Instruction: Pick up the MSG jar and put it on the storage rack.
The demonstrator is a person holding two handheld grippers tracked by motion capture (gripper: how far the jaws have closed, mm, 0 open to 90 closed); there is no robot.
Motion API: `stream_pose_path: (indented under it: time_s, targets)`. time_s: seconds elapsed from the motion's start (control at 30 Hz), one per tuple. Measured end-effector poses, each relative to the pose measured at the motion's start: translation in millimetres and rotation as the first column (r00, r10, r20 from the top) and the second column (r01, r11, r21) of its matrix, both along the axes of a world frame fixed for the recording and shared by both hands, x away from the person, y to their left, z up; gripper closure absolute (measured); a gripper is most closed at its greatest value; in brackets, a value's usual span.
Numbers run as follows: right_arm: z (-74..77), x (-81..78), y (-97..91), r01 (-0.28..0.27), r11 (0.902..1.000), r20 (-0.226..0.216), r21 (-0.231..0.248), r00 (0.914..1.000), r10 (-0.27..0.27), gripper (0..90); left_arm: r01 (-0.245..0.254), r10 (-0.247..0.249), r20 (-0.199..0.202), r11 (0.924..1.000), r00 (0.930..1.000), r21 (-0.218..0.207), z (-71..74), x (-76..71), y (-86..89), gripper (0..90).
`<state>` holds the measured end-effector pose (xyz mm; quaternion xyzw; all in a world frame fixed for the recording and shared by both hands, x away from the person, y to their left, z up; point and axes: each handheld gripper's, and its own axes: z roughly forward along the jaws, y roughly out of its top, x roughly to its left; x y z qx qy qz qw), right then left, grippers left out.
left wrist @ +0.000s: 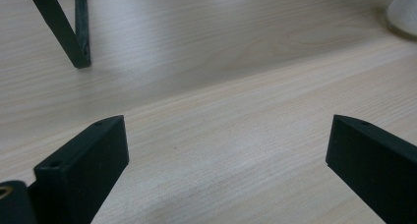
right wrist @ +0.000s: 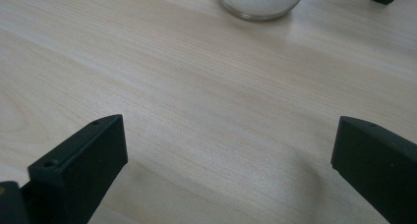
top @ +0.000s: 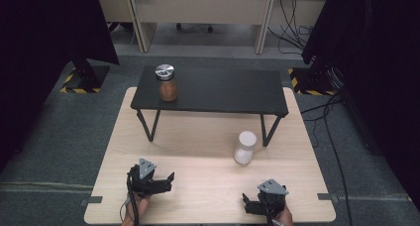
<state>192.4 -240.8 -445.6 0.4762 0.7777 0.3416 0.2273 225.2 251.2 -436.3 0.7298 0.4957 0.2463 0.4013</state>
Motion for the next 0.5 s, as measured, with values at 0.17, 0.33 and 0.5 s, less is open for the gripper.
stream_pose_path:
  time_s: [0.17, 0.33, 0.5]
  targets:
    - [0.0, 0.0, -0.3, -0.001, 1.0000, 0.001, 0.003, 1.0000, 0.001, 0.4, -0.002, 0.002, -0.001, 1.0000, 1.0000, 0.002, 0.3, -0.1, 0.4, 1.7]
    - [0.1, 1.8, -1.1, 0.000, 0.9999, 0.002, 0.013, 1.0000, 0.000, 0.4, -0.010, 0.010, -0.001, 1.0000, 1.0000, 0.001, 0.2, -2.3, 2.4, 1.7]
    - [0.0, 5.5, 2.0, -0.014, 0.9999, 0.003, 0.010, 0.9999, 0.014, 0.4, -0.026, 0.026, 0.001, 0.9997, 0.9997, -0.002, 0.4, -6.3, 6.0, 1.7]
